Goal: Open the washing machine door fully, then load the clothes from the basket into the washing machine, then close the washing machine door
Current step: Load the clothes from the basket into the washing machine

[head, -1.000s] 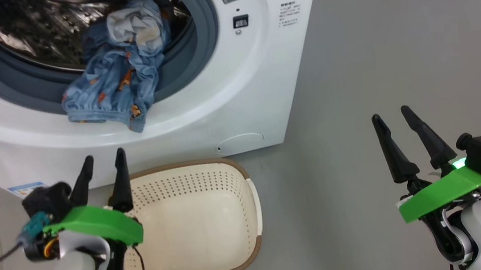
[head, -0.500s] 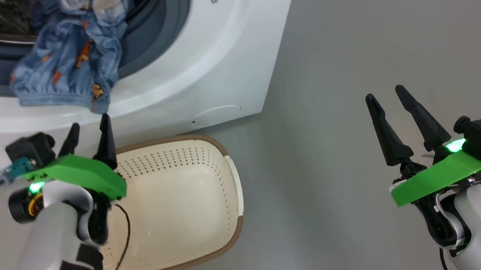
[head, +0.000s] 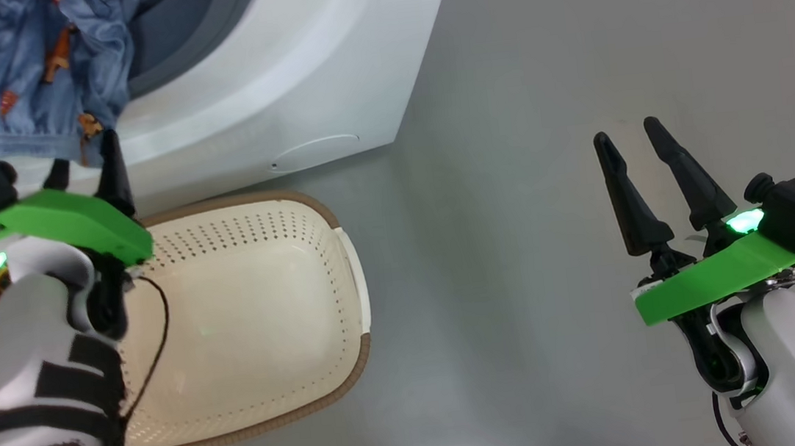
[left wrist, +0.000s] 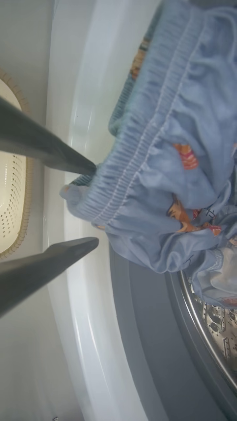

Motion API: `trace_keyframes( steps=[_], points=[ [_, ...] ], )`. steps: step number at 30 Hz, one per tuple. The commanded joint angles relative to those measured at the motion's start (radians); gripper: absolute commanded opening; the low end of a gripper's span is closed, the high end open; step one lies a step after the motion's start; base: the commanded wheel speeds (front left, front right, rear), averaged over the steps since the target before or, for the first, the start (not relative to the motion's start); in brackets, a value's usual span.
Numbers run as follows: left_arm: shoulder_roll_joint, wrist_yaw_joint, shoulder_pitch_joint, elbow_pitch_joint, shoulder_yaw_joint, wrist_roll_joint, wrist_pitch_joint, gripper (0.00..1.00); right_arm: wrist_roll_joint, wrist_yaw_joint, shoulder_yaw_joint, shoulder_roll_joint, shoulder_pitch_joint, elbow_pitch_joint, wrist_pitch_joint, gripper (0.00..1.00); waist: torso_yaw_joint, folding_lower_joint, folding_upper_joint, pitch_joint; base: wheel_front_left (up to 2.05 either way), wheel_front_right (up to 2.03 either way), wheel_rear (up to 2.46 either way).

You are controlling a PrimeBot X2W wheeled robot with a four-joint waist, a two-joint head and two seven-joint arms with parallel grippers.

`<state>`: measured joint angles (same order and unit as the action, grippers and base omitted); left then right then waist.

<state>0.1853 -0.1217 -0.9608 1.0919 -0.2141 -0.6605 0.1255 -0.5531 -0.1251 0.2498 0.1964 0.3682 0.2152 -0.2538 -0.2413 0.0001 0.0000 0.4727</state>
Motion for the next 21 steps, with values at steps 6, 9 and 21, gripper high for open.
trace_keyframes(
  steps=[6, 9, 21],
  points=[
    [0.057, -0.004, -0.074, 0.050, 0.027, -0.022, 0.032, 1.00, 0.009, -0.006, 0.009, -0.002, 0.020, -0.027, -0.008, 1.00, -0.021, -0.0001, 0.0000, 0.033, 0.00, 0.00, 0.00],
    [0.061, -0.004, -0.087, 0.068, 0.027, -0.022, 0.042, 1.00, 0.009, -0.006, 0.009, -0.004, 0.022, -0.027, -0.008, 1.00, -0.023, -0.0001, 0.0000, 0.036, 0.00, 0.00, 0.00],
    [0.031, -0.008, -0.086, 0.058, -0.036, 0.003, 0.120, 0.00, 0.014, -0.006, 0.005, 0.005, 0.017, -0.018, -0.008, 1.00, 0.006, -0.0001, 0.0000, 0.007, 0.00, 0.00, 0.00]
  ],
)
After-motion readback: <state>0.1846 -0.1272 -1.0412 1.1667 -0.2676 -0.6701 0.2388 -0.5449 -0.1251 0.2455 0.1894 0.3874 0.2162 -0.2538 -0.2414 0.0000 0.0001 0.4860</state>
